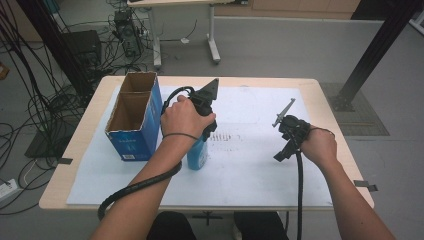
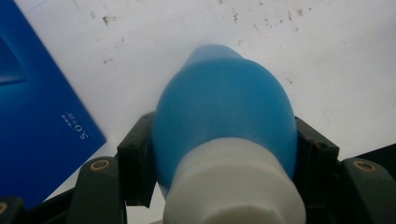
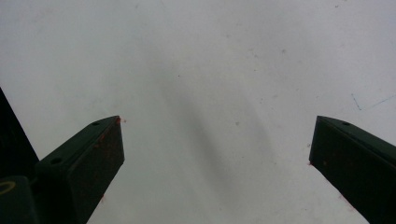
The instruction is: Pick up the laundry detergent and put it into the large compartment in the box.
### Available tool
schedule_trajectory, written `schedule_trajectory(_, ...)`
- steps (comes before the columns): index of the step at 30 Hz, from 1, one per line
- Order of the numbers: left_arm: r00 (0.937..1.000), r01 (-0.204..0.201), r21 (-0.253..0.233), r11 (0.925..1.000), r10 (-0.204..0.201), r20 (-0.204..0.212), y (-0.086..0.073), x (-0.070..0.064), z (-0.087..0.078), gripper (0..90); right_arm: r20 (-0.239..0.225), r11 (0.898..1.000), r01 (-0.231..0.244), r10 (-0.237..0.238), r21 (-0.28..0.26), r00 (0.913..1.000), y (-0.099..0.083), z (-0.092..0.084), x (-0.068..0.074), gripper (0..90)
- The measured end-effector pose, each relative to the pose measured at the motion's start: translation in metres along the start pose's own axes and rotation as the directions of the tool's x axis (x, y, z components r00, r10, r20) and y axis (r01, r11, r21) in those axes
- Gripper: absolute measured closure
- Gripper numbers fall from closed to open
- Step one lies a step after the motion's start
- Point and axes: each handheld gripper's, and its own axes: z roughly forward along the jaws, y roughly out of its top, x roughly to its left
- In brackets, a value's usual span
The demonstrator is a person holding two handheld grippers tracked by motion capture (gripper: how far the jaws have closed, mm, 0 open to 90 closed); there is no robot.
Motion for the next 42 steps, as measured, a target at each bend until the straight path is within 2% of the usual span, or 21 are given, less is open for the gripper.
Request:
schedule_trajectory(11,1.0000,-0.001,0.000,1.0000,0.001,0.001,0.0001,0.0002,0.0001,37.0,0.000,1.000,-0.006,0.006,-0.001,1.0000,0.0000,0.0001,0.0000,3.2)
schedule_trajectory(22,1.0000,-0.002,0.004,1.0000,0.002,-0.001,0.0010,-0.0004,0.0000,37.0,-0.013,1.000,0.023,-0.023,-0.004,0.9997,0.0031,-0.0003,-0.0008,2.6)
schedule_trajectory(42,1.0000,-0.008,0.009,0.9999,0.008,-0.006,0.0025,-0.0014,0.0005,37.0,-0.017,1.000,0.017,-0.017,0.005,0.9997,0.0067,-0.0006,-0.0007,3.2)
